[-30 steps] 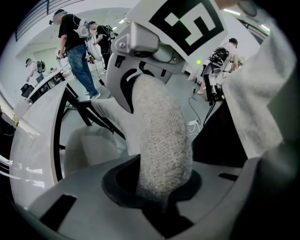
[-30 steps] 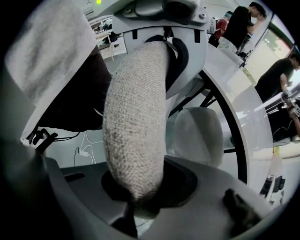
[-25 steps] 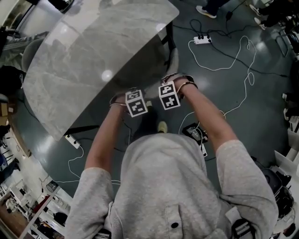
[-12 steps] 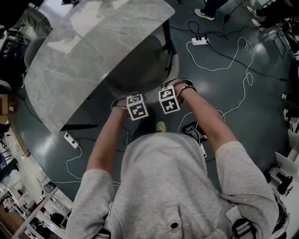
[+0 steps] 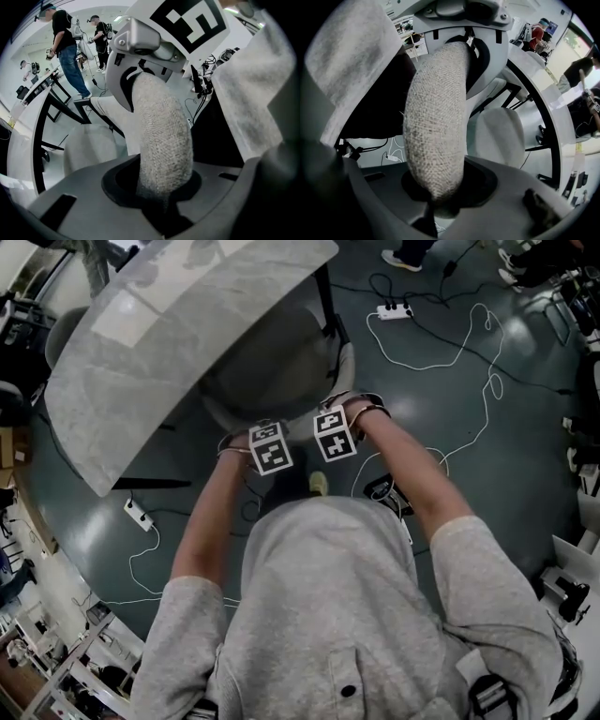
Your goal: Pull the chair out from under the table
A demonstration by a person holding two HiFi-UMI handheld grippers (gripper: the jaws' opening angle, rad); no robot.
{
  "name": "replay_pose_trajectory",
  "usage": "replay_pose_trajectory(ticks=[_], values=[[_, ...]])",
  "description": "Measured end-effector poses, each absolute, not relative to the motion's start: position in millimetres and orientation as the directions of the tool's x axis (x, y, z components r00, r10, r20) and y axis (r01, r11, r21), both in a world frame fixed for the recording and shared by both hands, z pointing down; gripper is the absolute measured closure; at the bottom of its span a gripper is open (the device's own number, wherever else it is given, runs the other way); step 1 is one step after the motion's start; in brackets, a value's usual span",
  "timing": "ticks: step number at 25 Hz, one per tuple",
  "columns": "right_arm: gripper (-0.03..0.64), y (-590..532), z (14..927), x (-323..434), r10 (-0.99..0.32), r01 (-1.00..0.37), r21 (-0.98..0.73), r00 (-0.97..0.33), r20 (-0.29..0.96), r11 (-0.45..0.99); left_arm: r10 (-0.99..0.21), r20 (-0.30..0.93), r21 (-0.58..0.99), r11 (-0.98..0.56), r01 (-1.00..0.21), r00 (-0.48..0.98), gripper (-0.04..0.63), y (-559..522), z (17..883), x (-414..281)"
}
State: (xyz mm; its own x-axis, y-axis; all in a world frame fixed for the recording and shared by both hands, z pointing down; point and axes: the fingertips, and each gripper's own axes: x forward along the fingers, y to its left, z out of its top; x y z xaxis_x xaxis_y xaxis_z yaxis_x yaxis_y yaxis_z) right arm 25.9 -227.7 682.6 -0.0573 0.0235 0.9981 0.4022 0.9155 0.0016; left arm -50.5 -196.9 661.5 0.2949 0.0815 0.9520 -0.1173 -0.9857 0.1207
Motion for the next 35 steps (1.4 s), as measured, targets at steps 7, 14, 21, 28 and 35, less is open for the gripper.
replay_pose_trajectory(ticks=[7, 14, 21, 28, 35], values=[[0.523, -203.3, 684.1, 32.6, 0.028, 0.400, -0.004, -0.054, 0.998, 0.917, 0.077, 0.955, 0.115, -0.987, -0.115, 0.287, 0.491, -173.6, 663.2, -45.0], [0.523, -171.4, 683.3, 38.0, 0.034, 0.398, -0.012, -0.047, 0.998, 0.917, 0.074, 0.957, 0.109, -0.988, -0.112, 0.279, 0.491, -143.1, 662.1, -40.2], [0.523, -146.3, 683.7, 43.1, 0.036, 0.400, -0.014, -0.048, 0.998, 0.916, 0.075, 0.957, 0.110, -0.988, -0.111, 0.279, 0.489, -118.2, 662.8, -35.5], [0.529, -139.0, 684.4, 44.8, 0.020, 0.384, -0.005, -0.035, 0.999, 0.923, 0.043, 0.955, 0.089, -0.985, -0.146, 0.293, 0.440, -115.1, 665.4, -37.6], [0.532, -140.4, 683.4, 44.0, 0.002, 0.382, 0.014, -0.042, 0.999, 0.924, 0.136, 0.958, 0.162, -0.983, -0.088, 0.253, 0.365, -109.4, 669.4, -44.2]])
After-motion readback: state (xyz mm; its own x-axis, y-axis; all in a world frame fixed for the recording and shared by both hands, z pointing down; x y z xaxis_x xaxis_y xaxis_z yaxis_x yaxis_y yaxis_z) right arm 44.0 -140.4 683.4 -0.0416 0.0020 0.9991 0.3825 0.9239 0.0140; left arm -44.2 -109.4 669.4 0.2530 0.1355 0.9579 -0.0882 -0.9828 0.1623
